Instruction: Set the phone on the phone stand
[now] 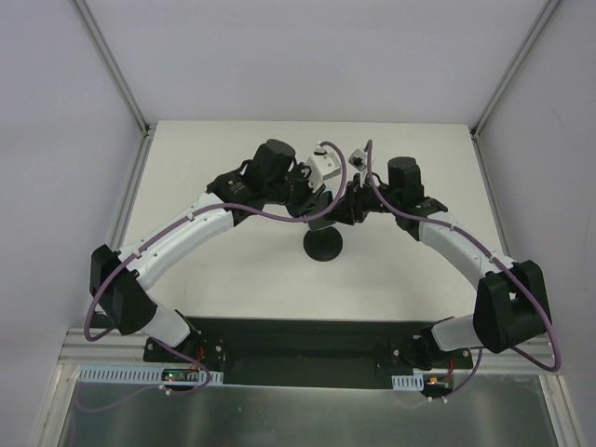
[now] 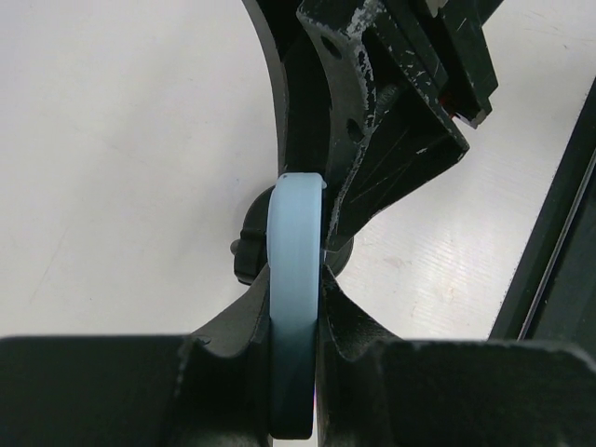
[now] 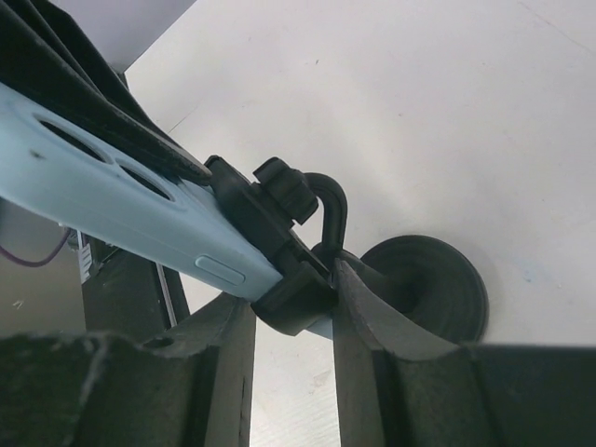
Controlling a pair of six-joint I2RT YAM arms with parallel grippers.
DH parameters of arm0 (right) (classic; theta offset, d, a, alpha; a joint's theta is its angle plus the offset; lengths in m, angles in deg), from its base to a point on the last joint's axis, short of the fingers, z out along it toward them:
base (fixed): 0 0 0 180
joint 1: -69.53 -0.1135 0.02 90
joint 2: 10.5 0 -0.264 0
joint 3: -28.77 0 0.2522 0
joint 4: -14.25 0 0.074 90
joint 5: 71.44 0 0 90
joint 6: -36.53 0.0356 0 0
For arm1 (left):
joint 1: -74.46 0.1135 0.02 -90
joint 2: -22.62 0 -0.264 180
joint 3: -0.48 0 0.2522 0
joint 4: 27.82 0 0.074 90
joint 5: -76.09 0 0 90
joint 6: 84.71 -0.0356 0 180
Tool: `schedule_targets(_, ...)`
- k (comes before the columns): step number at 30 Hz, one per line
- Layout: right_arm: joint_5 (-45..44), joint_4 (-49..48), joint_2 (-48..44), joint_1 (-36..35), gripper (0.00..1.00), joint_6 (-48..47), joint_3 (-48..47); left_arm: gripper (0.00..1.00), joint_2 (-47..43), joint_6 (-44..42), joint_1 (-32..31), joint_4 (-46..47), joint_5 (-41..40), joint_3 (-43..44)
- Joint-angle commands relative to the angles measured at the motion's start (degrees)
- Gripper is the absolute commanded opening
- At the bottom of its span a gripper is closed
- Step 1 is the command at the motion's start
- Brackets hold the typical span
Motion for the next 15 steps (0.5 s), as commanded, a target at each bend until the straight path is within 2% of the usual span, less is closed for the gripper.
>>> schedule_targets(1,-6.7,0.2,-2.0,-1.5,0.0,12.7,2.9,0.0,6.4,-2.5,-1.7,-0.8,-3.3,-2.6)
schedule_targets(5,-1.6,-6.0,-7.3,-0.8,0.01,10.8,6.9,0.0,5.8,-3.6,-1.6,-1.2,4.0,-2.5)
schedule_targets(8,2.4,-4.1,-8.7,-0.4,0.17,6.8,6.6,0.0,6.7,-4.2,-1.5,-2.1,5.4,-1.6)
schedule_targets(9,2.0,-3.5,-8.8,-0.1,0.17,6.2,6.4,0.0,6.9,-4.2,-1.5,-2.3,5.4,-1.2)
schedule_targets(12,2.4,-3.3,-7.7,0.6,0.15,7.1,5.6,0.0,7.6,-4.9,-1.6,-2.2,4.8,-1.1)
schedule_targets(13,2.5,-3.3,-7.3,0.5,0.11,8.4,5.1,0.0,7.9,-4.8,-1.5,-2.5,4.3,-0.4)
schedule_targets(14,1.4,-4.8,-7.1,0.4,0.0,9.5,5.3,0.0,8.0,-4.2,-1.6,-2.6,4.1,0.1)
schedule_targets(15,0.1,-5.6,-7.4,0.2,0.0,9.8,5.7,0.0,8.2,-3.9,-1.5,-2.8,4.2,0.5)
